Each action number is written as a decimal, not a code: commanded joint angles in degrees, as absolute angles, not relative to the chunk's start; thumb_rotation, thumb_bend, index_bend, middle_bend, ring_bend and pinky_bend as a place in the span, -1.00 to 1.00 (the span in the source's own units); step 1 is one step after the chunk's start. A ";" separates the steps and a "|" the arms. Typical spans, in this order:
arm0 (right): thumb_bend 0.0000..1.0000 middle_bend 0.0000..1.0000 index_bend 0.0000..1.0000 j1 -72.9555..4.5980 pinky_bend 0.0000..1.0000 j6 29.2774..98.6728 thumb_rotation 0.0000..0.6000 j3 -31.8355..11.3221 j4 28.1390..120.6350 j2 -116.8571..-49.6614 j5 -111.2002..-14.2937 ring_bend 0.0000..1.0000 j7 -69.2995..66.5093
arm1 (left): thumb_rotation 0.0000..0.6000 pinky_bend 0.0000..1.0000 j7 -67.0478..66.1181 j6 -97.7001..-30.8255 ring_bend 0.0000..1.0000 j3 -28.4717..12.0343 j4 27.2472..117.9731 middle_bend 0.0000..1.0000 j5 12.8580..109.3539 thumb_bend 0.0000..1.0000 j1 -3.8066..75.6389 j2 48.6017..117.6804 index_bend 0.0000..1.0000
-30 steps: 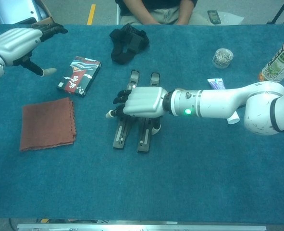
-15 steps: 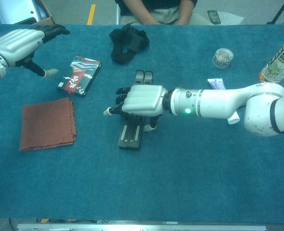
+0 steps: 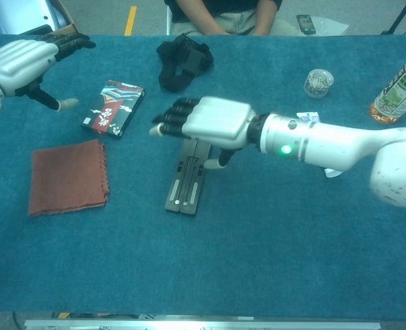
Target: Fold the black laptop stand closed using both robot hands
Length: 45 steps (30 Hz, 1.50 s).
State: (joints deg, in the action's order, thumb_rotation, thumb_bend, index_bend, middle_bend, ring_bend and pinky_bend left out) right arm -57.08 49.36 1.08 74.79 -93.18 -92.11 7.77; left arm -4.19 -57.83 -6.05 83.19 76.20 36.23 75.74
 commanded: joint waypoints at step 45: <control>-0.52 -0.62 -0.85 -12.48 -0.98 92.79 1.00 -0.09 97.64 -71.44 -79.15 -0.94 23.24 | 1.00 -1.00 -9.84 -83.26 -1.00 -0.31 94.30 -1.00 77.24 -0.43 11.50 64.20 -1.00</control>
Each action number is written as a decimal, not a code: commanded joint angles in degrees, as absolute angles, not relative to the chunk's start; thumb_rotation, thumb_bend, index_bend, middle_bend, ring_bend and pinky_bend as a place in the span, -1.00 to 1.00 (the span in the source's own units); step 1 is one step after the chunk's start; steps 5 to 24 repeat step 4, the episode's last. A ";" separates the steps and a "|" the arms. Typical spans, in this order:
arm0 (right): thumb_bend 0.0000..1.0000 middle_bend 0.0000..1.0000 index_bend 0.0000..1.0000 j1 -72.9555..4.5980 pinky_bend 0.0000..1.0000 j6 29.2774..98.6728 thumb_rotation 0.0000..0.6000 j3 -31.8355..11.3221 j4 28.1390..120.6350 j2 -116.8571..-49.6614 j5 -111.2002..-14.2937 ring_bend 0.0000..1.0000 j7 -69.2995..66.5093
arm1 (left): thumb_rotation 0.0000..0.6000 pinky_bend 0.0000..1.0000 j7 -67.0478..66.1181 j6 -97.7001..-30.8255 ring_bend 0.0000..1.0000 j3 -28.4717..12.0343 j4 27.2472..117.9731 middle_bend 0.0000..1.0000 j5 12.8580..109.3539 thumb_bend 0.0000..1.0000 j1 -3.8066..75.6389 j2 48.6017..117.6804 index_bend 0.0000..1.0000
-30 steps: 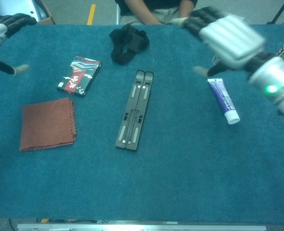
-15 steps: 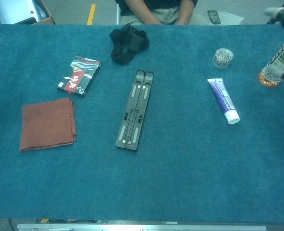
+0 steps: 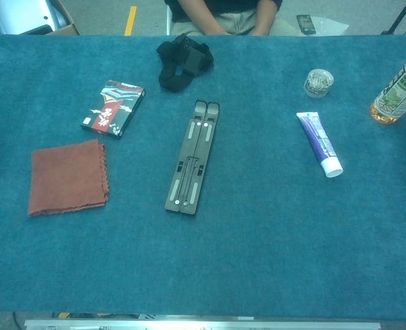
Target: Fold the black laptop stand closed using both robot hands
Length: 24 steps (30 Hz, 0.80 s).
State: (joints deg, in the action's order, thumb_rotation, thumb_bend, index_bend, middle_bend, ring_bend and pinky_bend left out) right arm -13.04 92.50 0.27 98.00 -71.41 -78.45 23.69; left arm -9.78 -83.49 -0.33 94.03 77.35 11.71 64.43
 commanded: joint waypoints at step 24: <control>-0.52 -0.62 -0.85 -11.63 -0.98 93.00 1.00 -0.69 97.62 -71.26 -79.77 -0.94 22.65 | 1.00 -1.00 -9.97 -83.22 -1.00 -0.71 94.81 -1.00 77.28 -0.43 11.12 63.85 -1.00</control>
